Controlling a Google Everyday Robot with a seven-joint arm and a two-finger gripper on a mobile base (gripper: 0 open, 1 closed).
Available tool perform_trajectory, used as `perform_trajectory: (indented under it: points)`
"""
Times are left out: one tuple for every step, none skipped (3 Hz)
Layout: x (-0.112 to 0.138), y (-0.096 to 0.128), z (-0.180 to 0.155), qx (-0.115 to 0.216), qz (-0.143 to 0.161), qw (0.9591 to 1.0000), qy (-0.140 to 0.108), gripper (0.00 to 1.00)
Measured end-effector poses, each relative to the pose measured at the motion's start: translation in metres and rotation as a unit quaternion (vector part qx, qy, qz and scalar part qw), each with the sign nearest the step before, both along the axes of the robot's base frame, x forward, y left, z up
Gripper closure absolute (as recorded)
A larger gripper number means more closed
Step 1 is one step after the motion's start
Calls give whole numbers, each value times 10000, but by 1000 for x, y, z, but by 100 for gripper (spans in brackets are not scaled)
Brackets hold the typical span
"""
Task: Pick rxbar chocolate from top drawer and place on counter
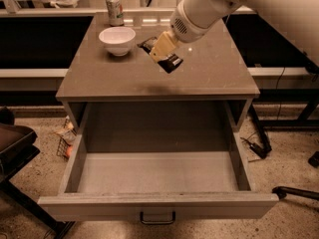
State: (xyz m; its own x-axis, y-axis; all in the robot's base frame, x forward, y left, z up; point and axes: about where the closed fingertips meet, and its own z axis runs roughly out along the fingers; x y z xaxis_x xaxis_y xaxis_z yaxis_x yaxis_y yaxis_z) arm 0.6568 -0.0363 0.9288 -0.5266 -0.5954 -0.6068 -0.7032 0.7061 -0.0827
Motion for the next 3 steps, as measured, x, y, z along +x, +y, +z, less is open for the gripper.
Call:
perform_trajectory:
  points:
    - [0,0,0,0,1,10000,0,100]
    - [18,-4,0,-88,-473,9988,-44,100]
    - [57,-19,5,-318,-1280,9910,-229,100]
